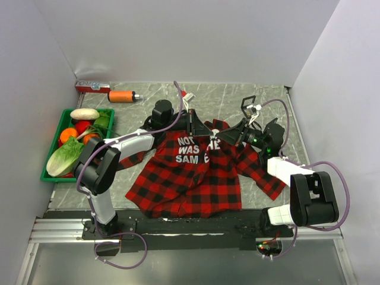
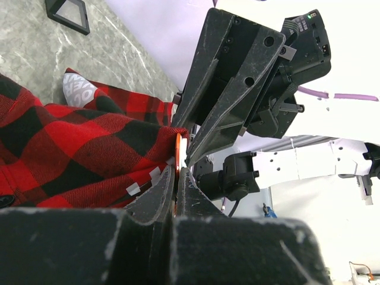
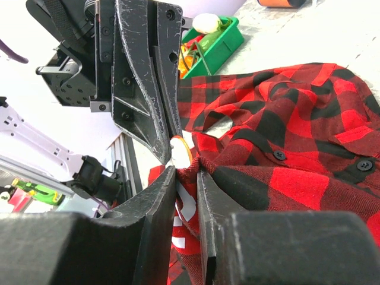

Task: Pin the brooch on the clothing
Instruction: Pin the brooch onto the flattened clothing.

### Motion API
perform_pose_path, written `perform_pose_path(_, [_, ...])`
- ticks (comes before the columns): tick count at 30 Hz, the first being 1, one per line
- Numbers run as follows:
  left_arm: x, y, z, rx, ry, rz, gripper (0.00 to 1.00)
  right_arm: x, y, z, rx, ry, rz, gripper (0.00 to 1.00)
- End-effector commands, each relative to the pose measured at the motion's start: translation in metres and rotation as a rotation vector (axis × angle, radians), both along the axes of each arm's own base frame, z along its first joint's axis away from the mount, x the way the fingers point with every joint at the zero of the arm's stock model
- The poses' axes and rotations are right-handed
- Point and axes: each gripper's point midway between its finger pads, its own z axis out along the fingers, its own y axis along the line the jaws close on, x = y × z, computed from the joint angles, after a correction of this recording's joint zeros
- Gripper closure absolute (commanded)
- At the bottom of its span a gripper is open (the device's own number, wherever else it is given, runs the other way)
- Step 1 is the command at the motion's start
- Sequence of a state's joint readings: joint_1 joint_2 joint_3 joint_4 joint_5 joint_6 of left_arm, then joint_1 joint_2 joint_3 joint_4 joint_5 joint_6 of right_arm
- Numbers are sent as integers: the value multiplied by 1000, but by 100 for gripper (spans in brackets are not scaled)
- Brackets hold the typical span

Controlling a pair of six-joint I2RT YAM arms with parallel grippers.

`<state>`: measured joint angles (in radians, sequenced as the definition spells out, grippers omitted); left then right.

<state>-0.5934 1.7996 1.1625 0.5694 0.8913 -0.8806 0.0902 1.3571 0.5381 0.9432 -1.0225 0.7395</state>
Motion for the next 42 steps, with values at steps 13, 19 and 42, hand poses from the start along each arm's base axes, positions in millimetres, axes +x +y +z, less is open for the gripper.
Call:
perform_pose_path(13, [-19, -13, 39, -78, -89, -92, 99, 5, 13, 16, -26, -94, 29, 76])
perform_pose_path(19, [-16, -15, 34, -56, -71, -94, 99, 5, 17, 16, -51, -101, 42, 76])
perform_pose_path(42, [-9, -26, 18, -12, -9, -107, 99, 2, 24, 8, -94, -90, 85, 76])
